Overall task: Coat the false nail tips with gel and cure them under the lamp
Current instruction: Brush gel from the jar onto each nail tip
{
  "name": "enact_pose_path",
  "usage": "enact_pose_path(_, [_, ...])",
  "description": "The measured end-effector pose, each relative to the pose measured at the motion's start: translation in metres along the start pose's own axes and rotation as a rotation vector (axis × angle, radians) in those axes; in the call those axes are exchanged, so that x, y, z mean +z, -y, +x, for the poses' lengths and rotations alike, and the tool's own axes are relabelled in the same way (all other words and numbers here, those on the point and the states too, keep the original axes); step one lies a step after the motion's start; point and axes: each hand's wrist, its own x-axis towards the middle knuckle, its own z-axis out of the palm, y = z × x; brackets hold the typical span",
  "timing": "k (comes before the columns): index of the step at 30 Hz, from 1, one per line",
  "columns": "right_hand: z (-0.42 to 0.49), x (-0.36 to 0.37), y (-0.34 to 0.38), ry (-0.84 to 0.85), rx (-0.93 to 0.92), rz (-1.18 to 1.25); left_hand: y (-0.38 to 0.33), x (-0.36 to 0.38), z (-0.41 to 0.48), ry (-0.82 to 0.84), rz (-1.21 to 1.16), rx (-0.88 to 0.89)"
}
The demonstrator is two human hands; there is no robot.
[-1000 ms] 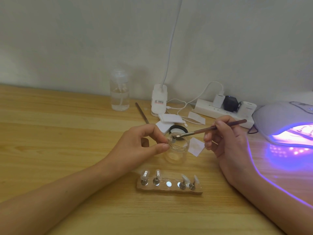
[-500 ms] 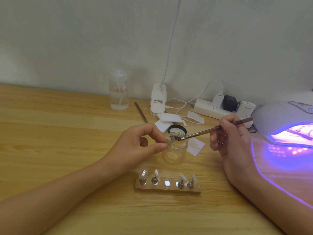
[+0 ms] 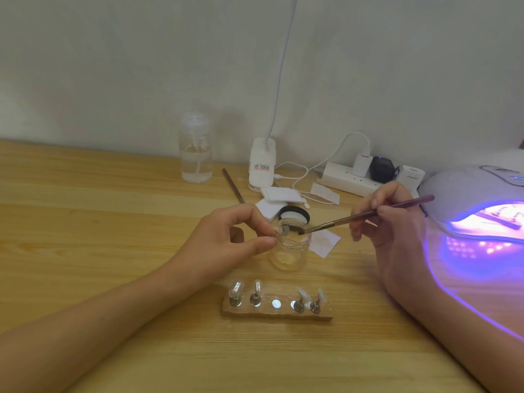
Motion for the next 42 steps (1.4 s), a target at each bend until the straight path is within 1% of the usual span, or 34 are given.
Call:
enact_pose_path(3, [0.003, -0.003, 0.003, 0.007, -0.03, -0.012, -0.001, 0.0, 0.0, 0.002, -0.01, -0.004])
enact_pose_path(9, [0.006, -0.011, 0.0, -0.07, -0.017, 0.035, -0.001, 0.0, -0.001, 0.007, -0.015, -0.013])
enact_pose_path(13, [0.007, -0.012, -0.003, -0.152, 0.052, 0.141, -0.001, -0.002, 0.0, 0.005, -0.027, -0.028])
enact_pose_path(18, [0.007, -0.011, -0.002, -0.257, 0.192, 0.243, -0.006, -0.009, -0.003, -0.003, -0.062, -0.064])
enact_pose_path(25, [0.009, -0.01, -0.003, -0.27, 0.238, 0.251, -0.028, -0.029, -0.005, 0.064, -0.106, -0.053])
enact_pose_path(30, [0.009, -0.011, -0.006, -0.247, 0.219, 0.219, -0.033, -0.008, -0.014, 0.141, -0.025, -0.032])
enact_pose_path(33, [0.009, -0.011, -0.008, -0.222, 0.215, 0.184, -0.033, 0.003, -0.024, 0.187, 0.084, 0.075])
enact_pose_path(36, [0.008, -0.011, -0.009, -0.202, 0.216, 0.16, -0.03, 0.008, -0.036, 0.174, 0.24, 0.177])
enact_pose_path(39, [0.009, -0.011, -0.01, -0.195, 0.224, 0.141, -0.025, 0.011, -0.042, 0.136, 0.376, 0.151])
enact_pose_path(42, [0.01, -0.012, -0.011, -0.179, 0.224, 0.117, -0.022, 0.012, -0.041, 0.11, 0.353, 0.082])
